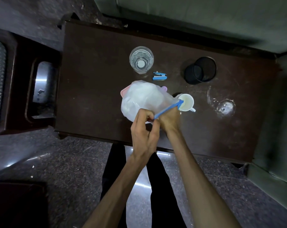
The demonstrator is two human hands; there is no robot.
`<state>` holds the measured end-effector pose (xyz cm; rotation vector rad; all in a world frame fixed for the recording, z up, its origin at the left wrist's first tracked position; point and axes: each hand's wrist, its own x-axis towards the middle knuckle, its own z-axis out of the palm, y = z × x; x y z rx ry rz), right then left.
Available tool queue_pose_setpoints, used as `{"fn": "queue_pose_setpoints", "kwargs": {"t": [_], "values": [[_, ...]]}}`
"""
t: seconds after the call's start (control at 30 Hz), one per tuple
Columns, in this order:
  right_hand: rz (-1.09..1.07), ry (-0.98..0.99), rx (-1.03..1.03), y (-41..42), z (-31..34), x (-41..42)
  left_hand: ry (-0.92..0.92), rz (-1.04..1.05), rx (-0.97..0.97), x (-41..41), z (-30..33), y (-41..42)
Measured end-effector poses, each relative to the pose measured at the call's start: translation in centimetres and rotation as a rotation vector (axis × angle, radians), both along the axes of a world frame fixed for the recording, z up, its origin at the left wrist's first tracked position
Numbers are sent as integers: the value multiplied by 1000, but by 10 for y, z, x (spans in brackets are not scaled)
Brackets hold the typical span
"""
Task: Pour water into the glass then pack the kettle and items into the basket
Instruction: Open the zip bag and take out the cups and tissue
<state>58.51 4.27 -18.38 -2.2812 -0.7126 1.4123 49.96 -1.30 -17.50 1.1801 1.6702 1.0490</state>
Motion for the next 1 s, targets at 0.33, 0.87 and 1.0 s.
{"fn": "queue_pose_setpoints", "kwargs": {"t": [0.33,0.87,1.0], "values": [[-166,110,-63,12,-7,2,-12,327,-151,-36,-9,14],[32,-282,-36,9,13,0,-588,543,-696,-62,-39,49],[-111,-39,71,11,7,-3,-762,572,-664,-60,-36,45]]}}
